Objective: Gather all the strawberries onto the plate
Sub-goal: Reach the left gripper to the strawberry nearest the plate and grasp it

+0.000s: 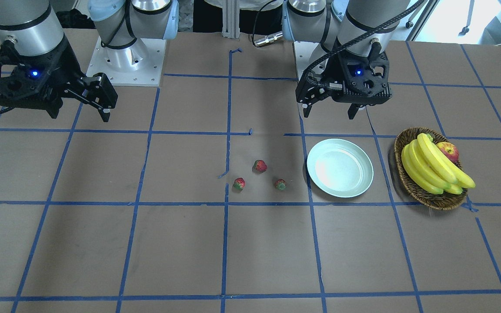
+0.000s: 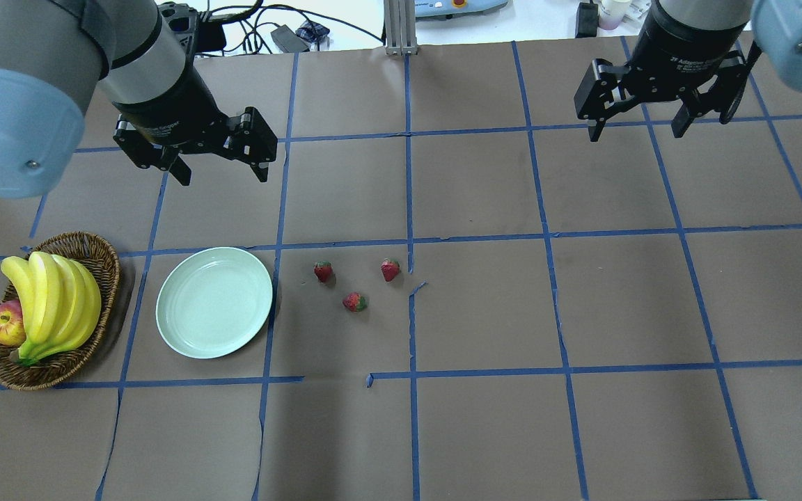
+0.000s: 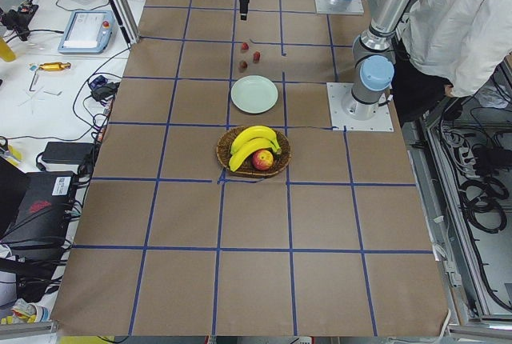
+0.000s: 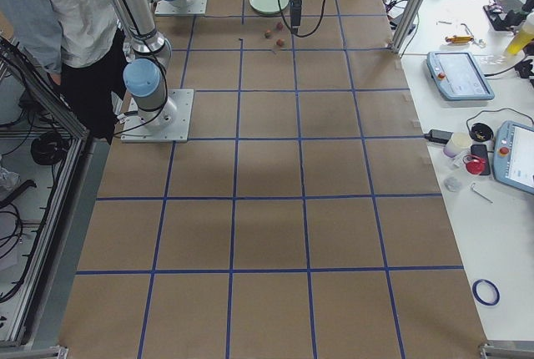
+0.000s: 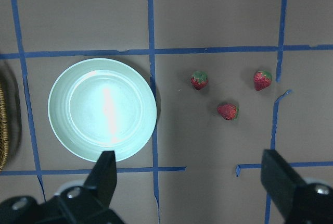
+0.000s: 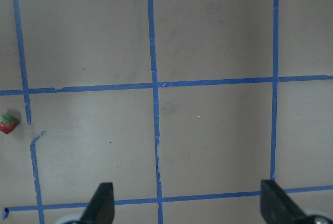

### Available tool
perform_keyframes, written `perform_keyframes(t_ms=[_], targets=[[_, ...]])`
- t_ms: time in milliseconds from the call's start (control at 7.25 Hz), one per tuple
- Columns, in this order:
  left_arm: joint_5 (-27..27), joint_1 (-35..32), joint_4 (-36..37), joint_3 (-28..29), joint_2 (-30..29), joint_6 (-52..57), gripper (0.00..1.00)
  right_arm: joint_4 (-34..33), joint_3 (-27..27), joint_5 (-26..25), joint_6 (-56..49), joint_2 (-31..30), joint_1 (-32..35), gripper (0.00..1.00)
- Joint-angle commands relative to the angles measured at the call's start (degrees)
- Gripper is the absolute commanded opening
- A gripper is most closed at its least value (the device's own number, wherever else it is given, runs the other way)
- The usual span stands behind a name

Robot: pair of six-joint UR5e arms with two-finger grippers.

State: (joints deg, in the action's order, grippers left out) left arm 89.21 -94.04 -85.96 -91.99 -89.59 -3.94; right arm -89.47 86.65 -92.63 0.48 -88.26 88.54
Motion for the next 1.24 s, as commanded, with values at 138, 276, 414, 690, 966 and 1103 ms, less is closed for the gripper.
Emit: perform_keyframes(t_ms=[138,276,414,690,966,1103], targets=[[-0.26,0.0,0.78,-2.47,-1.2,-0.28,1.0,-0.18,0.63,0.61,0.57,-0.24,0.05,1.0],[-0.78,-0.09,6.27,-5.27,-3.29,-1.32,1.0,-0.44,0.36,2.87,0.66,-0.24,0.05,1.0],[-0.79,-0.09,9.63,-9.04,-4.45,-1.94,1.0,-0.53,0.19,4.89,0.93,-0.24,0.14,1.0],[-2.44,-0.09,22.95,-18.26,-8.13,-1.77,0.97,-0.53,0.19,4.91,0.93,-0.16,0.14,1.0],[-4.3,-0.7,31.35,-21.56,-13.4,-1.86,0.86,-0.53,0.27,4.83,1.02,-0.16,0.14,1.0],[-4.13,-2.18,33.12,-21.56,-16.21,-2.21,0.82,-0.44,0.01,4.74,1.02,-0.16,0.05,1.0]])
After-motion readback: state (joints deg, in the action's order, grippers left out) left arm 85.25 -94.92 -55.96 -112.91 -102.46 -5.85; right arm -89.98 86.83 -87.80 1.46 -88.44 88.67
